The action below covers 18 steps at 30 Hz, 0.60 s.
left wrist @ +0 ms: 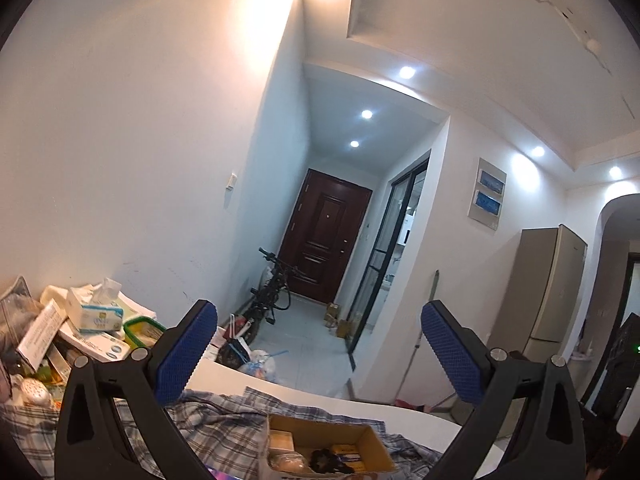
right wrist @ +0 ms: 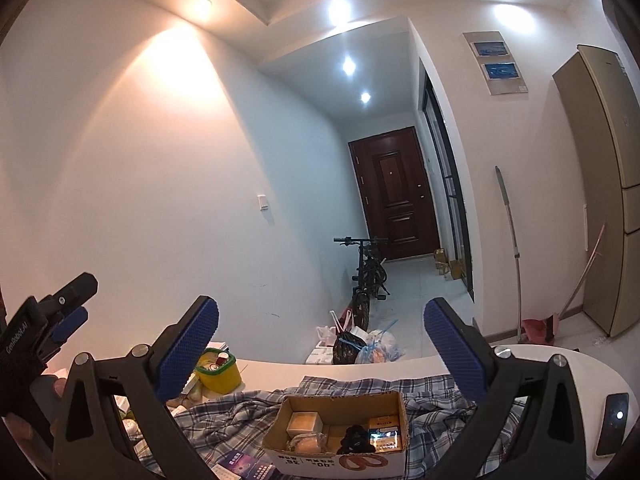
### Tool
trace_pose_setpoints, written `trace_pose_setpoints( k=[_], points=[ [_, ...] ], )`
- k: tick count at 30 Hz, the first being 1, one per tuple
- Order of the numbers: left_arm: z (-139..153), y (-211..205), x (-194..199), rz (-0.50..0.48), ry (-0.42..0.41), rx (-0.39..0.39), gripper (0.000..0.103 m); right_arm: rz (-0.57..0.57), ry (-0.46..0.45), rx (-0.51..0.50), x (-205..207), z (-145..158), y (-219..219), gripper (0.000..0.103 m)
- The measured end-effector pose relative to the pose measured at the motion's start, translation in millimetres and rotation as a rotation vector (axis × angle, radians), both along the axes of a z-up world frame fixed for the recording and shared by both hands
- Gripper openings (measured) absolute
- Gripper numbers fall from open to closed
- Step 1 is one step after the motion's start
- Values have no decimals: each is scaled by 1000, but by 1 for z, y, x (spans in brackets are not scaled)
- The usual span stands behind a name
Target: Organize objects
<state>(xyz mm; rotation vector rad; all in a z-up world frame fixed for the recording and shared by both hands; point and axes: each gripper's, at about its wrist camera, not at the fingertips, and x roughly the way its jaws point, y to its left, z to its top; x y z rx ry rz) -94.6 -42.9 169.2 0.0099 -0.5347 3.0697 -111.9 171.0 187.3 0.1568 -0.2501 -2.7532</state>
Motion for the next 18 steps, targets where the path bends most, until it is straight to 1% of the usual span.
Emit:
trace_pose_setpoints(
  k=[3,5,8,10,12,14,16,18],
  points=[
    [1,6,-3,-53,-44,-28,103,2,12,16,7,0,-3,103],
    [1,10,-6,-123,-78,-32,103,-15,36,27,15,1,-4,103],
    [1,12,-7,-228,-111,2,103,-36,89,30,29,4,-3,103],
    [1,10,-8,-293,-138,31,103,-31,114,10,40,6,0,103],
    [3,6,-6,-274,-148,45,103,-18,129,-14,47,8,4,103],
    [5,7,1,-217,-122,37,103,19,147,-21,53,10,7,103],
    [8,7,8,-171,-94,15,103,45,147,-1,54,11,6,103],
    [10,8,16,-161,-64,2,103,58,137,1,56,12,6,103]
  ],
)
